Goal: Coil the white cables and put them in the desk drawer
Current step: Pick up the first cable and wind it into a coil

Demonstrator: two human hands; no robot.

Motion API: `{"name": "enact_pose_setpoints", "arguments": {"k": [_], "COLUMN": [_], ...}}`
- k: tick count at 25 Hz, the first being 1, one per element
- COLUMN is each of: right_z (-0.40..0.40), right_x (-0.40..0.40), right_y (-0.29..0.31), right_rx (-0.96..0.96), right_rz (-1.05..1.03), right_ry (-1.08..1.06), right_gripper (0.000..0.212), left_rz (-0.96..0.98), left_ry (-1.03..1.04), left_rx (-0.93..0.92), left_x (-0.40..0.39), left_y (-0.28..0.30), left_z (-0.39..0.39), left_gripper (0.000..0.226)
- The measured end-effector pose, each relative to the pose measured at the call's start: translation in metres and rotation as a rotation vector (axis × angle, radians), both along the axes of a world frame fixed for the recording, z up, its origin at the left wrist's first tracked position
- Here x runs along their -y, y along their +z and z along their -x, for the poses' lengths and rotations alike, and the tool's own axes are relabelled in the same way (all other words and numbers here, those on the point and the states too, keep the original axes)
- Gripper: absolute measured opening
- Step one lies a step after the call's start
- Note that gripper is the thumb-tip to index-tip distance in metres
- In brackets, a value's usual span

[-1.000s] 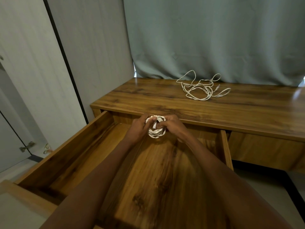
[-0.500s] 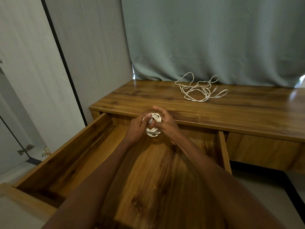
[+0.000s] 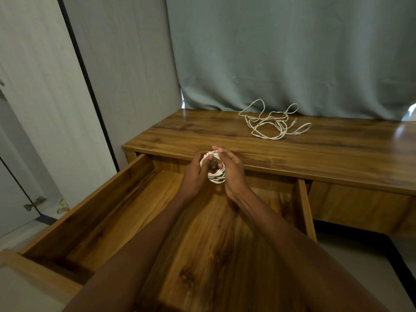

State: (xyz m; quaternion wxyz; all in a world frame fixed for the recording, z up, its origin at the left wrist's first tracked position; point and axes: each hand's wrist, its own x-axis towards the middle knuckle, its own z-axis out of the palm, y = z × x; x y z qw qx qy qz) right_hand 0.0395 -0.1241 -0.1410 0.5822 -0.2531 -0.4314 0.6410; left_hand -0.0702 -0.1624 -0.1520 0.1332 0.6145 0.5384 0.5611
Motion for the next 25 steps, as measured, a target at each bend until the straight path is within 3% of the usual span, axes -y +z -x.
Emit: {"name": "enact_pose_setpoints", "arguments": {"k": [2,9,13,17,19,23,25], "right_z": [0.0,-0.012,-0.023,-0.027,-0.025,-0.019,-0.017], "right_x": [0.003,0.01,0.001,-0.006,-0.013,-0.019,-0.014], "right_y": [0.003,0.016,0.019,0.011,-0.001,-0.018,-0.02], "right_rx": [-0.009,-0.063,-0.002,0.273,0.476,0.896,1.075], "right_rz": [0.026,0.015,0.026,-0.167,-0.319,-0.565,-0.589], "right_ry": [-0.069,-0.252,-0.19,-0.012,0.004,-0.116,-0.154], "right_gripper": [0.019,0.026,0.029,0.015,0.018,0.031,0.037], "left_rz": [0.024,0.001,0.004,0.006,-0.011,0.061,0.11], "left_ry": [-0.038,-0.106,-0.127,-0.013,0.025,0.072,0.098], "left_rx": [-0.027,-0.035,-0.012,-0.027,-0.067,-0.142,-0.157], "left_x": [0.002,0.0,0.0,-0.004,-0.007,-0.013,-0.013], "left_y": [-0.001,-0.007,-0.005,-0.005,-0.008,-0.013,-0.012], "left_z": [-0.004,-0.024,-0.029,-0.008,0.009,0.03,0.028], "left_gripper": [0.017,0.044,0.04,0.032,0.029,0.03,0.033]}}
